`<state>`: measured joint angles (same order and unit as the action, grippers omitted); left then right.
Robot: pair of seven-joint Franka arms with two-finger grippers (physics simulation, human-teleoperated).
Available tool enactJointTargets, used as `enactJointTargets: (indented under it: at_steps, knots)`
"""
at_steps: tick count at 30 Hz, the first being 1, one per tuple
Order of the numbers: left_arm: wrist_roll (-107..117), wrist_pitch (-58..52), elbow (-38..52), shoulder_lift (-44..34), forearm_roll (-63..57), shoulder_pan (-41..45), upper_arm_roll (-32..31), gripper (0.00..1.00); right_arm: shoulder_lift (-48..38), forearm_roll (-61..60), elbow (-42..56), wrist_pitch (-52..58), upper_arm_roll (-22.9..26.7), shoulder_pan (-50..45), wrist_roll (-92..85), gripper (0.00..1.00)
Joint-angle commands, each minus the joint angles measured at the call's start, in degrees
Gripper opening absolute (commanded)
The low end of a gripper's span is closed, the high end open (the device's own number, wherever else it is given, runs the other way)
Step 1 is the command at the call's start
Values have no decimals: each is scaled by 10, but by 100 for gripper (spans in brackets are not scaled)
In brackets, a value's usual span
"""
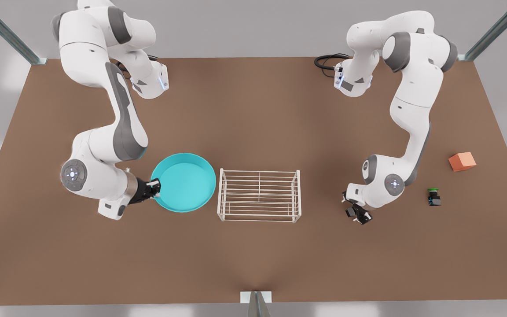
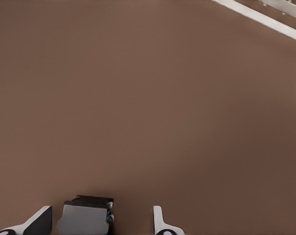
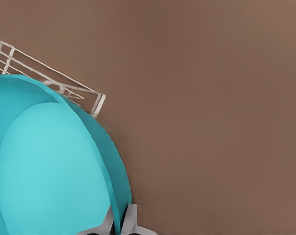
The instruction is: Place the plate on the shelf with right arm and place the red button switch in the plate with left arm
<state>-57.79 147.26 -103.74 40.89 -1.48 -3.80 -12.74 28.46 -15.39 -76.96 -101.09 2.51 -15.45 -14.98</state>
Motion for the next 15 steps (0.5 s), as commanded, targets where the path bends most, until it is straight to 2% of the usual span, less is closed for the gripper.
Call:
enactJointTargets:
  at_steps: [1,3,5,8,15]
  knots:
    - [-7,1,0,0,0,1,0,100,16,1,16,-24,1,-27,354,14]
    - [-7,1,0,0,0,1,0,97,47,1,58,-24,7,-62,422,14]
    - [-7,1,0,0,0,1,0,80,82,1,103,-25,12,-85,472,14]
    - [-7,1,0,0,0,1,0,62,103,0,110,-94,9,-122,549,14]
    - [-8,0,0,-1,-1,1,0,52,139,2,110,-184,7,-201,684,15]
